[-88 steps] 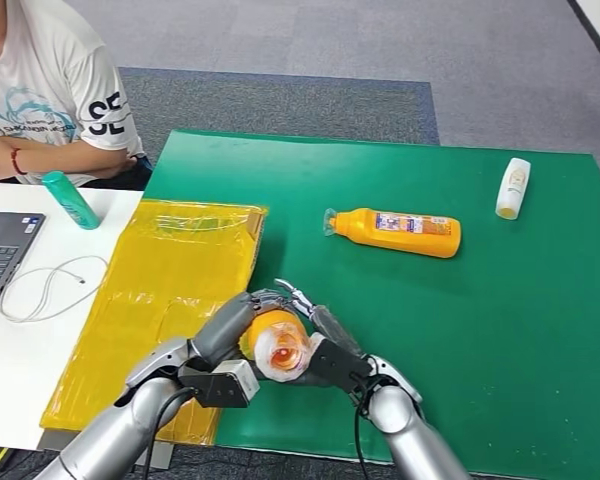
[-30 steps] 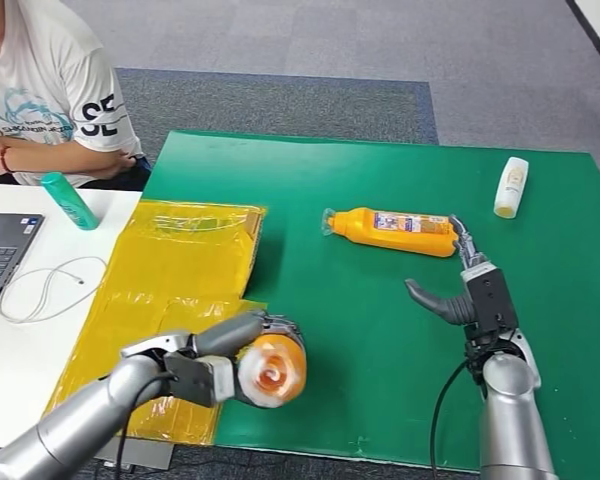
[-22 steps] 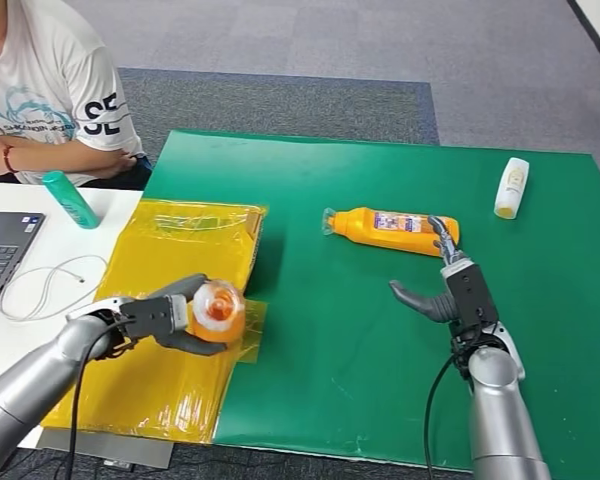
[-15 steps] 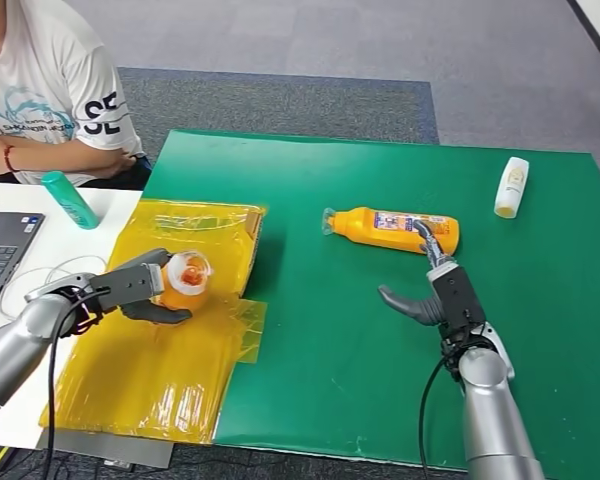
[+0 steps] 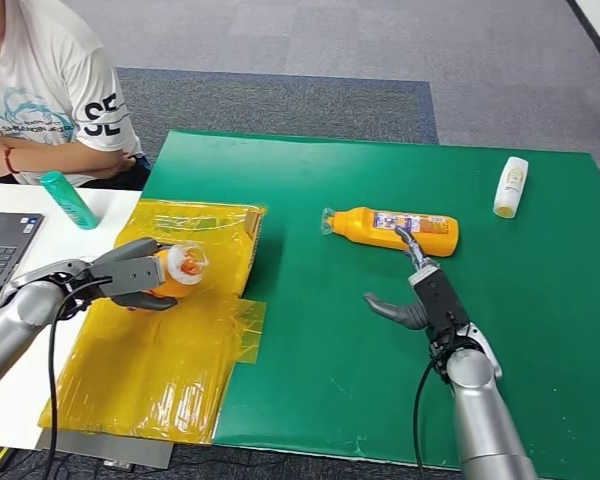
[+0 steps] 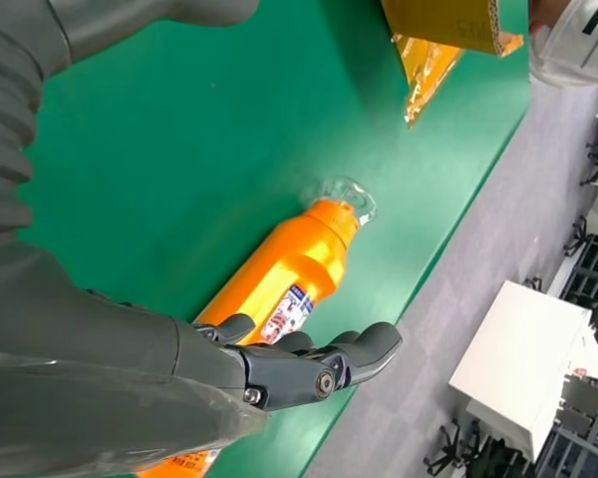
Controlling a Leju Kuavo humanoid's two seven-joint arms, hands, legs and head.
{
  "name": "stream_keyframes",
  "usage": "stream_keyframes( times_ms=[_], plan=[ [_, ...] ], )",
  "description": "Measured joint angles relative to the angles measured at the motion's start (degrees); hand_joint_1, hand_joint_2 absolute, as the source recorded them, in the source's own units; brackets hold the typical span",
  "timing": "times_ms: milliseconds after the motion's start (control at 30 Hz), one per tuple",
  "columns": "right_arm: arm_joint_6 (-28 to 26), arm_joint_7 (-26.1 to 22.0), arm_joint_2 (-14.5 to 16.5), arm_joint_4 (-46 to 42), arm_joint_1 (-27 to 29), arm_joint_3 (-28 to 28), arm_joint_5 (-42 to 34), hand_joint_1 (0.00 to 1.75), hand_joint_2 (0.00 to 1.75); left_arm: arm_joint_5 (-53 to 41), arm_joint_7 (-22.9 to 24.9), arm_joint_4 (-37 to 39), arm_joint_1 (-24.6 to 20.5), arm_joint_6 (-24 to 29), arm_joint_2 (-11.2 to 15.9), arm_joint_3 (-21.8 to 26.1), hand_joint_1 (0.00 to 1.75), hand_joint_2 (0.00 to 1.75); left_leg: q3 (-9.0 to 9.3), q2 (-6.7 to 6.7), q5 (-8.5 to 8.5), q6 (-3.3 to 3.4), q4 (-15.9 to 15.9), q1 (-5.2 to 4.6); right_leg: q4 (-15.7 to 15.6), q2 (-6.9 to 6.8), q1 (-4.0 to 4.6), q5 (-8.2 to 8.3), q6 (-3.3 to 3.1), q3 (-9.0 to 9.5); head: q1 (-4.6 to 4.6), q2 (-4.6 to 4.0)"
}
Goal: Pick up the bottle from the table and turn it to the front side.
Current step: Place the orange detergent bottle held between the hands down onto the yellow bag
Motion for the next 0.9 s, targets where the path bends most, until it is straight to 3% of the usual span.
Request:
stream_keyframes(
  times_ms=[533, 900],
  plan=[
    [-0.22, 0.12, 0.59, 2.43, -1.54, 4.94, 0.61, 0.00, 1.75, 0.37, -1.86, 1.17, -0.84, 0.73, 1.21, -4.17, 1.75, 1.75, 0.01, 0.00, 0.00, -0.01, -0.01, 0.00, 0.00, -0.01, 0.00, 0.00, 0.00, 0.04, 0.00, -0.02],
    [-0.65, 0.21, 0.75, 2.70, -1.59, 6.96, 0.84, 0.00, 1.75, 1.11, -2.98, 0.92, 1.49, 2.98, 1.38, -3.24, 1.75, 1.75, 0.09, 0.00, 0.00, -0.02, -0.01, 0.00, 0.00, 0.00, 0.00, -0.01, -0.02, 0.09, -0.01, -0.02]
  ],
)
